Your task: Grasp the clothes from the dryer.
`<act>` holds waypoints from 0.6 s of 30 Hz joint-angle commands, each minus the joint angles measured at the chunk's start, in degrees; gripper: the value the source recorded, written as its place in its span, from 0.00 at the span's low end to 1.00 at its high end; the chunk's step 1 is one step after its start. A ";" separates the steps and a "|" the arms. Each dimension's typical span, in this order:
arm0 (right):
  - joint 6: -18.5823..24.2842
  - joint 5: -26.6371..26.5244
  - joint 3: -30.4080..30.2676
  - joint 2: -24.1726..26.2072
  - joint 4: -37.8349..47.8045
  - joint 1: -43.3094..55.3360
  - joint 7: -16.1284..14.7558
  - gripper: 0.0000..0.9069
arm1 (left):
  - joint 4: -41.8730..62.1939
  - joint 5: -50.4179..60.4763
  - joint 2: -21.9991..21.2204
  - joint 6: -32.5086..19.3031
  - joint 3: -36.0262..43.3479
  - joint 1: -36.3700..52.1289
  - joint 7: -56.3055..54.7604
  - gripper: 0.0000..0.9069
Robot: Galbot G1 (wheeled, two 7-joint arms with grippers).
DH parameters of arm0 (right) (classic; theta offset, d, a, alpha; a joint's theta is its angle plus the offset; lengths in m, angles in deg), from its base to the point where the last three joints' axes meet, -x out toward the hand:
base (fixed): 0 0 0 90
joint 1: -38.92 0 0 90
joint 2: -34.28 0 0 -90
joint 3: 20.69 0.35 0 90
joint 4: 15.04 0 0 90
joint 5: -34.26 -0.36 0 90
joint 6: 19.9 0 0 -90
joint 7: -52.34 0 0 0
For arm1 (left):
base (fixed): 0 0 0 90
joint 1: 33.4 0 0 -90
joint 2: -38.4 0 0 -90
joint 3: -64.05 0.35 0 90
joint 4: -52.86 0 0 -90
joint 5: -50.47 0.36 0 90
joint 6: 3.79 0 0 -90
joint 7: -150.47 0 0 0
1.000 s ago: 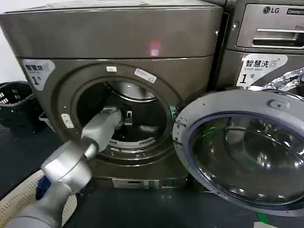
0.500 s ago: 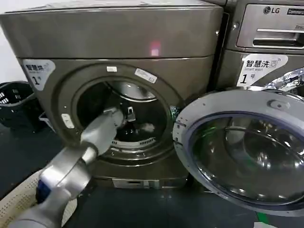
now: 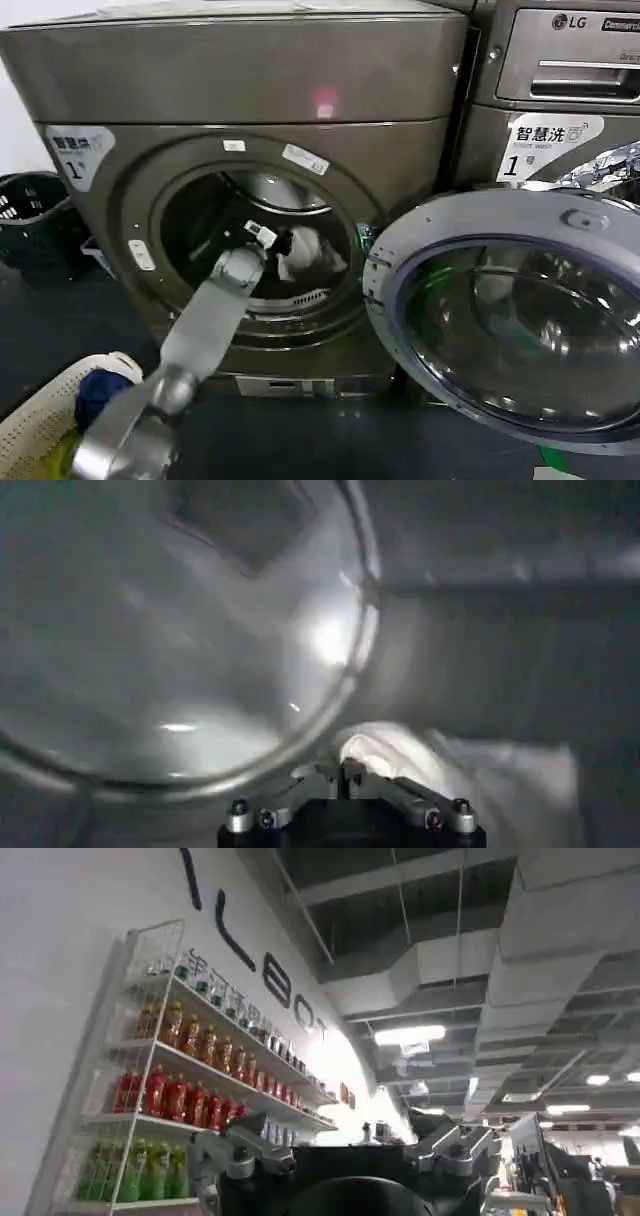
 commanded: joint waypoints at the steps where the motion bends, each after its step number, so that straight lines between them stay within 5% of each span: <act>1: 1.28 0.50 -0.27 0.16 0.10 0.01 -0.02 1.00 | -24.76 -7.09 -0.28 -11.47 -12.27 -16.07 -19.93 0.00; 6: 2.68 1.26 0.35 0.43 0.59 0.03 -0.10 1.00 | -29.06 -4.11 -1.25 -17.68 -13.62 -21.13 -23.40 0.00; 18: 3.65 0.25 1.29 0.80 1.51 -0.88 0.37 1.00 | -29.75 -5.29 -2.28 -15.91 -13.57 -23.20 -22.61 0.00</act>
